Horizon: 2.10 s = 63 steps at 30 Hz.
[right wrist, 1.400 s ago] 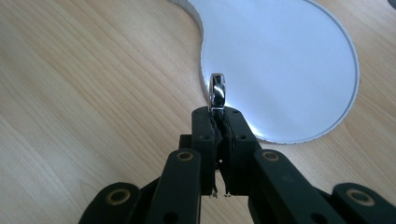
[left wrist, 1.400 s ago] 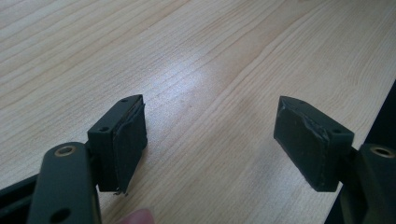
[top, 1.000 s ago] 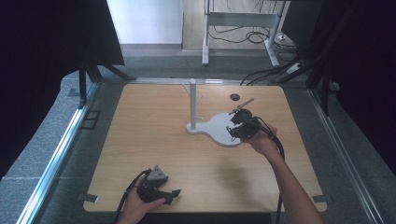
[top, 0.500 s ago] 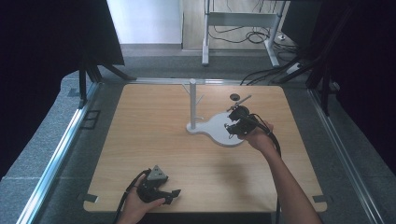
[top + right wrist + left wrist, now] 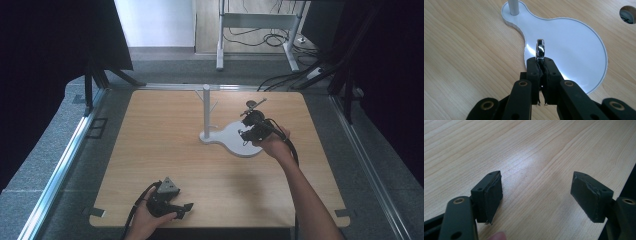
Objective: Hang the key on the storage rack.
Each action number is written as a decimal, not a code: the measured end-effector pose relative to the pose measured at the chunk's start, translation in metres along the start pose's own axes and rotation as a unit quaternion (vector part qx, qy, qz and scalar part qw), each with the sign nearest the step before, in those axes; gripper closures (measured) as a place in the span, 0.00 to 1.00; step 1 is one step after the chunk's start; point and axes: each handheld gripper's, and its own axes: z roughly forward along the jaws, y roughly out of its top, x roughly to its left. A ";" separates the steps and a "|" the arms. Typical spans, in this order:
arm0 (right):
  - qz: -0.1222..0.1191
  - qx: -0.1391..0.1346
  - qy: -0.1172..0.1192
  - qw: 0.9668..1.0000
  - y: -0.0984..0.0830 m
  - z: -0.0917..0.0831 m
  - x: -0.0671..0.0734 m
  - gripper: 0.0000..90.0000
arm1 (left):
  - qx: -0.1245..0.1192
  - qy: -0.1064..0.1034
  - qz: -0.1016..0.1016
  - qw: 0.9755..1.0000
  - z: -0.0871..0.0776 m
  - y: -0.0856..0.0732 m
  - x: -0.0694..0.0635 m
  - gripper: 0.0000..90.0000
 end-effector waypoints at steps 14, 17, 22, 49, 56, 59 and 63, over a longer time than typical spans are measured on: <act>-0.009 -0.005 -0.001 1.000 0.018 -0.001 0.008 0.94 | 0.000 0.001 -0.002 1.000 0.000 0.000 0.000 0.29; -0.009 -0.006 0.001 1.000 0.024 -0.001 0.009 0.94 | -0.001 0.000 -0.001 1.000 -0.001 0.000 0.000 0.29; -0.012 -0.006 -0.001 1.000 0.029 -0.001 0.011 0.94 | -0.001 0.001 -0.001 1.000 -0.001 0.000 0.000 0.29; -0.012 0.002 -0.003 1.000 0.056 0.014 0.006 0.94 | -0.003 0.001 -0.003 1.000 -0.004 -0.001 0.003 0.29; -0.010 0.001 -0.005 1.000 0.060 0.019 0.004 0.94 | -0.004 0.001 -0.004 1.000 -0.004 -0.001 0.004 0.29; -0.009 0.004 -0.006 1.000 0.061 0.021 0.004 0.94 | -0.003 0.001 -0.003 1.000 -0.004 -0.001 0.004 0.29; -0.007 0.006 -0.005 1.000 0.063 0.023 0.003 0.94 | -0.002 0.000 -0.002 1.000 -0.004 0.000 0.003 0.29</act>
